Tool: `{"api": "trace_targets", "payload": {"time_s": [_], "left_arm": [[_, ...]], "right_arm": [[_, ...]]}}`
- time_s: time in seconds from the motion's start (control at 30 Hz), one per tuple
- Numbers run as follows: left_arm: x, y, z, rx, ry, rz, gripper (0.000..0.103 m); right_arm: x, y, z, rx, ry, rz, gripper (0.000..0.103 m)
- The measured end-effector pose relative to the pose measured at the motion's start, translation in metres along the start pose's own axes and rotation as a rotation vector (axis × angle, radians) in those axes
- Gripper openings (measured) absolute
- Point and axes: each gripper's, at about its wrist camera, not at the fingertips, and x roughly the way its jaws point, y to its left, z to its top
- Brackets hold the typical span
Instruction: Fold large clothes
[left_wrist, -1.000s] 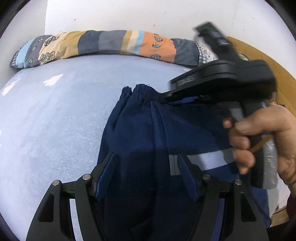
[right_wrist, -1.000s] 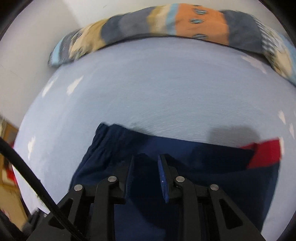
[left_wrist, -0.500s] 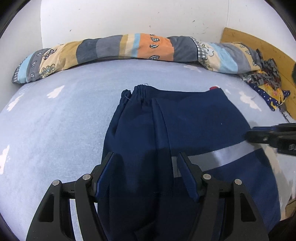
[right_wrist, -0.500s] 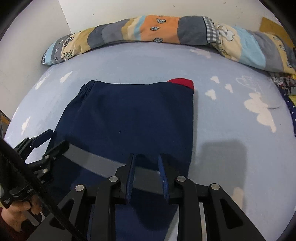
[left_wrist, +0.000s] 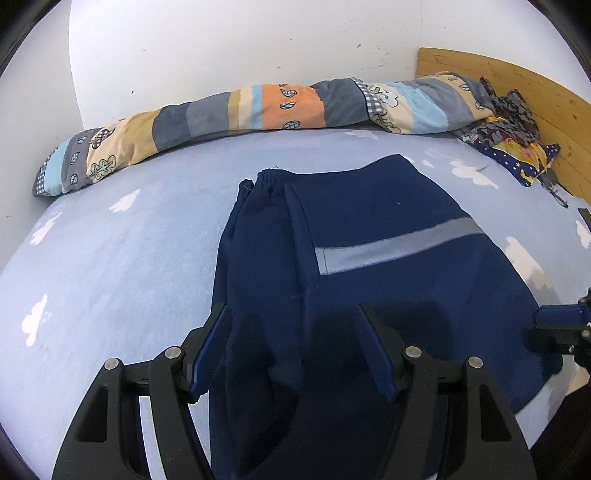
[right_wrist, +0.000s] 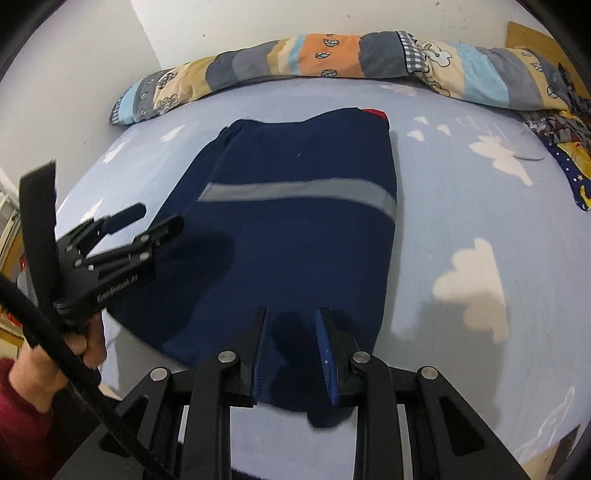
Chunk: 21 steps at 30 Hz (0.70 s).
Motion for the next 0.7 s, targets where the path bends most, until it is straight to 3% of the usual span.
{"api": "trace_targets", "payload": {"time_s": [0.27, 0.7], "left_arm": [[0.001, -0.011, -0.024, -0.003, 0.031, 0.012, 0.068], [0.004, -0.011, -0.027, -0.002, 0.026, 0.016, 0.07]], "right_arm": [[0.007, -0.005, -0.019, 0.004, 0.014, -0.005, 0.028], [0.015, -0.013, -0.023, 0.045, 0.025, 0.022, 0.028]]}}
